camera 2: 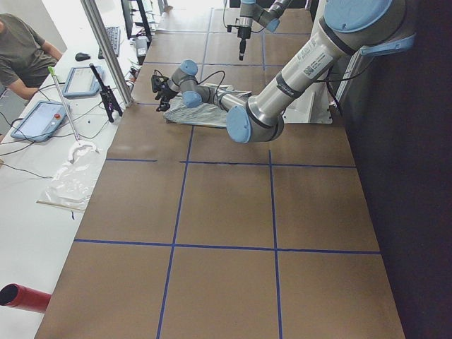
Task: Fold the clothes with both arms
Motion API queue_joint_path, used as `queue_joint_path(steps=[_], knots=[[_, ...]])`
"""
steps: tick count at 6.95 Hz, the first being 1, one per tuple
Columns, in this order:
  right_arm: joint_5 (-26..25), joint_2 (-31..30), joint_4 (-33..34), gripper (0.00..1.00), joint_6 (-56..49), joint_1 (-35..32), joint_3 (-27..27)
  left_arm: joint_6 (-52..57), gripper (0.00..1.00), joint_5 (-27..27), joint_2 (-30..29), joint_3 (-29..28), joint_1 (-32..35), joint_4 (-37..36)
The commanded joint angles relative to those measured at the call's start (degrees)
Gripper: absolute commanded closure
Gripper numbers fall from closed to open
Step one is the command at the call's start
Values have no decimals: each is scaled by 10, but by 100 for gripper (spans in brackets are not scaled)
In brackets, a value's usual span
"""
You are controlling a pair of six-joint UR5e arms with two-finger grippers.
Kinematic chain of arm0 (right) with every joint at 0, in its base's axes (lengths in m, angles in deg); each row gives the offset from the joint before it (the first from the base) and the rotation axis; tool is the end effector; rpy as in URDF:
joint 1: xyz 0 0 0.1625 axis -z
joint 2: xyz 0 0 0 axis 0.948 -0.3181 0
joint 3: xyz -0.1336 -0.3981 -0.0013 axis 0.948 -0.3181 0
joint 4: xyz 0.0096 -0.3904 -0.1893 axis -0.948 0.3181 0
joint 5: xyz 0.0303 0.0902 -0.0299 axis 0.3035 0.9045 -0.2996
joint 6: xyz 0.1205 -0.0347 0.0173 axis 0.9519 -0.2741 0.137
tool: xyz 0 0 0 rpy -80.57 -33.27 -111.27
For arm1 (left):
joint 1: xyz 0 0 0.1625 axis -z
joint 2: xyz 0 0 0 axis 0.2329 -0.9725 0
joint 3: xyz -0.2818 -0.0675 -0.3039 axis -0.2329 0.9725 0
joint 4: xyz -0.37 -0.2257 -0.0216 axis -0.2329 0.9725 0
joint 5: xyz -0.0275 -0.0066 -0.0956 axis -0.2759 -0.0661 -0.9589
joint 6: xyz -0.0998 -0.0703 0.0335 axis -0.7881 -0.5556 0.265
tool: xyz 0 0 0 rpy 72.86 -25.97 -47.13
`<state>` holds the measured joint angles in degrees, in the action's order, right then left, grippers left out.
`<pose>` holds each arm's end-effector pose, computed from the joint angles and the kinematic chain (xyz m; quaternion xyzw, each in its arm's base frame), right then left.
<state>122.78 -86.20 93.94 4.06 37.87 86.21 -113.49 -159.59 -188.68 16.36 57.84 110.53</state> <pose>-0.4050 -0.3658 0.3411 0.0515 -0.5759 0.0337 0.8152 0.5320 -0.7055 0.2354 0.2304 0.4611 -0.2544 0.8183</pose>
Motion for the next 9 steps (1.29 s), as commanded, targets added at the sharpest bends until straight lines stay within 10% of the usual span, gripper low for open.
queue_joint_path(steps=[1,3,6,9], knots=[[-10,99,178,0,-35,2,-5,32,0,-82,97,180,13,-102],[-94,289,468,0,-75,59,-40,74,0,-84,163,335,11,-218],[-134,410,600,0,-68,140,-158,78,0,-115,204,392,7,-232],[-147,397,614,0,-74,156,-191,79,0,-116,205,389,5,-231]])
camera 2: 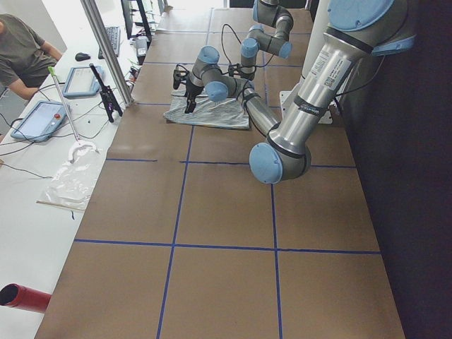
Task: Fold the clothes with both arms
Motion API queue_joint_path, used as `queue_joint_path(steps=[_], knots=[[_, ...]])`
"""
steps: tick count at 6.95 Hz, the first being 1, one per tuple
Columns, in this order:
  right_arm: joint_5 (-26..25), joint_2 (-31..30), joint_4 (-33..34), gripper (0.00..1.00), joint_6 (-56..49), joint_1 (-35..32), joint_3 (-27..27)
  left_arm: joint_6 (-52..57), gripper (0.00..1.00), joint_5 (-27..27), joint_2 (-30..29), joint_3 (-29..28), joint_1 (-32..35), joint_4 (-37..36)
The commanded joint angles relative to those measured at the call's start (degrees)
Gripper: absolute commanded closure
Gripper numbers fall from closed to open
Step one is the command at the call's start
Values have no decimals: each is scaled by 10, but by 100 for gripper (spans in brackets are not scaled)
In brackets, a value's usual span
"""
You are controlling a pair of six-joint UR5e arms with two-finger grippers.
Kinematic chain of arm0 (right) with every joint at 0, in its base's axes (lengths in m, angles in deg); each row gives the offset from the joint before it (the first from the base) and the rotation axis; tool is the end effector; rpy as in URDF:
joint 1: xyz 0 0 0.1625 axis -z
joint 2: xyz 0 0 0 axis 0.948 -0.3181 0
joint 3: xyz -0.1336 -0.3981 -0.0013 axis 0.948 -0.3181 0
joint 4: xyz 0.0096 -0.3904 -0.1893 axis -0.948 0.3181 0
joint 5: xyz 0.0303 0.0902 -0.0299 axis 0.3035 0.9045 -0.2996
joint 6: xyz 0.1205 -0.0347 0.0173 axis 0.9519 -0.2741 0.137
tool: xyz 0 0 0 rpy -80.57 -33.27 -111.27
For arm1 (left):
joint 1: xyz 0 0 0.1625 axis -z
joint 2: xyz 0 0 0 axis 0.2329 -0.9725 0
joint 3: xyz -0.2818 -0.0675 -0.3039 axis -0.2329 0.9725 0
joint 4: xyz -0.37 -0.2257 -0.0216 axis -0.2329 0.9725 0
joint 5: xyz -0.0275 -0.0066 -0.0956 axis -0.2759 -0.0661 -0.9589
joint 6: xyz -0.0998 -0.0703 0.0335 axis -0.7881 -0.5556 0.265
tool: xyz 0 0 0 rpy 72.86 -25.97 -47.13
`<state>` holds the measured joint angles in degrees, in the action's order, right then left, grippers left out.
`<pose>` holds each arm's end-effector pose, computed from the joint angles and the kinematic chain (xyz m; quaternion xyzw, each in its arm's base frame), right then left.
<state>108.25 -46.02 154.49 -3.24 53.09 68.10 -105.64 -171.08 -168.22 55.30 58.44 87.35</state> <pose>-0.6392 -0.3294 0.2081 0.0039 -0.2724 -0.0302 0.9617 0.4150 -0.5660 0.2337 0.1688 0.4557 -0.1594 0.8593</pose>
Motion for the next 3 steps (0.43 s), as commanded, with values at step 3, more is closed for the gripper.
queue_joint_path(steps=[3], knots=[[-3,-12,34,0,-2,2,-10,0,0,-1,0,-8,-1,5]])
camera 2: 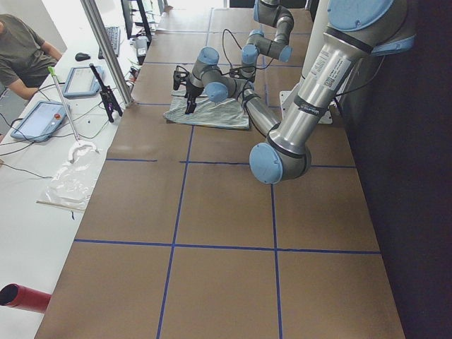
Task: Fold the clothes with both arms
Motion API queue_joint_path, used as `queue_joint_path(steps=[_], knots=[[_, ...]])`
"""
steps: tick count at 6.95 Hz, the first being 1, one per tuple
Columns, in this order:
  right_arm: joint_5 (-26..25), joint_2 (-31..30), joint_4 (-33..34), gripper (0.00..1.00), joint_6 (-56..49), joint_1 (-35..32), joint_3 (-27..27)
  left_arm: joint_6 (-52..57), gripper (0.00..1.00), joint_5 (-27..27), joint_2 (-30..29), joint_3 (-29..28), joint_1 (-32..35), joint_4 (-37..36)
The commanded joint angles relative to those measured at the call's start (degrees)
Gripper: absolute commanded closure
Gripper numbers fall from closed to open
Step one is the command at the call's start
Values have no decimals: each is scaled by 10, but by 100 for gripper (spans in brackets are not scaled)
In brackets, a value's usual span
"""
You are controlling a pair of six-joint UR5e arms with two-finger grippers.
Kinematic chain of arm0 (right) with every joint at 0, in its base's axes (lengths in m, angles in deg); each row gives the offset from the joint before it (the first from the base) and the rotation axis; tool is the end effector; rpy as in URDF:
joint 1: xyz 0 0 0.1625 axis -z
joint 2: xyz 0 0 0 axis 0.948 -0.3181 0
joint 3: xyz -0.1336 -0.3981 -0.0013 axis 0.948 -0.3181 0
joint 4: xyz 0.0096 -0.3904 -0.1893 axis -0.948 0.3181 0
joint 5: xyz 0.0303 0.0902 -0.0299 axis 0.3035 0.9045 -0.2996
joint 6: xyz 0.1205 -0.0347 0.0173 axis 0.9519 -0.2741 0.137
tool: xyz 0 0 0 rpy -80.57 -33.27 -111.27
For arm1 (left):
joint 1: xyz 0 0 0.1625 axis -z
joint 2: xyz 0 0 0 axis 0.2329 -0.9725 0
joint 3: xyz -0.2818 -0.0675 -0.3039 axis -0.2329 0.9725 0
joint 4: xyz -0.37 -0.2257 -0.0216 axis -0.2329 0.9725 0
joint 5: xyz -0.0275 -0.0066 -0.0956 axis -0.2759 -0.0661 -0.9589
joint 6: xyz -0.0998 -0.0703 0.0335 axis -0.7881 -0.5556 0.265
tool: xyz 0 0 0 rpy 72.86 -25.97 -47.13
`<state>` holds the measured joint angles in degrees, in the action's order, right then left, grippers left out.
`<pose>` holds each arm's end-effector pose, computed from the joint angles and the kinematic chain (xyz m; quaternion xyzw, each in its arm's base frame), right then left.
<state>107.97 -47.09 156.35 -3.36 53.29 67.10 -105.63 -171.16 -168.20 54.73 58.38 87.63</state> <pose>-0.6413 -0.3281 0.2336 -0.0054 -0.2405 -0.0296 0.9702 0.4176 -0.5673 0.2378 0.1667 0.4541 -0.1591 0.8607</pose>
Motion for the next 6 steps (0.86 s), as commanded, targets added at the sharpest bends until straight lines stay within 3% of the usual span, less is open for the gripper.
queue_joint_path(steps=[1,6], knots=[[-2,-2,18,0,-1,-3,-1,-1,0,1,0,-3,-4,2],[-1,-24,37,0,-28,-25,5,-7,0,2,-1,-3,-14,4]])
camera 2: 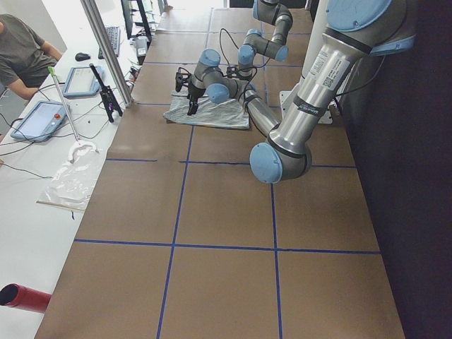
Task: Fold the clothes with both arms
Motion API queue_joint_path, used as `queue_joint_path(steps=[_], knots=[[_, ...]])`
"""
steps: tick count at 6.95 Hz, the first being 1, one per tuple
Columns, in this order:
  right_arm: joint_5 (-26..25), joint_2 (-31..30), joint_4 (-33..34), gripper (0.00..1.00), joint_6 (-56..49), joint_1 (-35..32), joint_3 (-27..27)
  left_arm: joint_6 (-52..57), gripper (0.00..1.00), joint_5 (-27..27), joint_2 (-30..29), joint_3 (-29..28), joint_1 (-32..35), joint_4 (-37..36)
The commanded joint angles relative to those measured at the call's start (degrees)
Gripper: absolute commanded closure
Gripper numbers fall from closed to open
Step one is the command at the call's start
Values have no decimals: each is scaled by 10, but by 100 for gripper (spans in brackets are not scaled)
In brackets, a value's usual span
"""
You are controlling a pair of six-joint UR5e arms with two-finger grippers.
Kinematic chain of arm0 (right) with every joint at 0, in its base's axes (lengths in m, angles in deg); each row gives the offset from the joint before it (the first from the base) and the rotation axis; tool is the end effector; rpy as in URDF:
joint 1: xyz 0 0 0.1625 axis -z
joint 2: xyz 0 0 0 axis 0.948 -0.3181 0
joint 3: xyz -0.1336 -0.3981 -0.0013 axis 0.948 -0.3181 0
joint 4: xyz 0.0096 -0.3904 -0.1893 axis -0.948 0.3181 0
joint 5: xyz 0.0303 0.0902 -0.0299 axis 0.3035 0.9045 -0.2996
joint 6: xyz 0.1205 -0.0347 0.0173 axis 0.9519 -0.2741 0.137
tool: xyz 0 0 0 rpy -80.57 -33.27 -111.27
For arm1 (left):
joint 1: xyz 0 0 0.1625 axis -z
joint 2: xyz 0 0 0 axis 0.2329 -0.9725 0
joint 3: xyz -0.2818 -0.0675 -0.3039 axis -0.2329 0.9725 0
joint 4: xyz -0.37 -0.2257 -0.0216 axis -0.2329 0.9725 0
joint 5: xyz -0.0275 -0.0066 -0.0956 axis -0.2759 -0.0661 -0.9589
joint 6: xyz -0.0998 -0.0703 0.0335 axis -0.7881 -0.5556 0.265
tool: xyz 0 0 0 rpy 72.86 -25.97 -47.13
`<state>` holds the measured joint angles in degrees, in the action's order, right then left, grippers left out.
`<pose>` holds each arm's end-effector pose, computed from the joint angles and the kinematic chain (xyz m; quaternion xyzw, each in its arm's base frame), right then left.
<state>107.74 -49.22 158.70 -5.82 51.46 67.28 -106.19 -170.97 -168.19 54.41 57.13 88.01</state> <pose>-0.6238 -0.3466 0.2644 -0.0082 -0.2060 -0.0315 0.9780 0.4307 -0.5594 0.2396 0.1610 0.4563 -0.1546 0.8614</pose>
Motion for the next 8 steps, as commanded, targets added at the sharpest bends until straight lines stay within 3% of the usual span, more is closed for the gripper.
queue_joint_path(steps=[1,4,6,8], knots=[[0,-5,61,0,-25,-13,22,-1,0,0,-1,0,-2,0],[-10,-70,75,0,-33,-15,68,-9,0,1,-1,-1,-13,1],[-4,-70,74,0,-70,-43,113,-9,0,1,-2,0,-14,0],[-7,-40,-30,0,-101,-63,77,-8,0,1,-2,1,-14,0]])
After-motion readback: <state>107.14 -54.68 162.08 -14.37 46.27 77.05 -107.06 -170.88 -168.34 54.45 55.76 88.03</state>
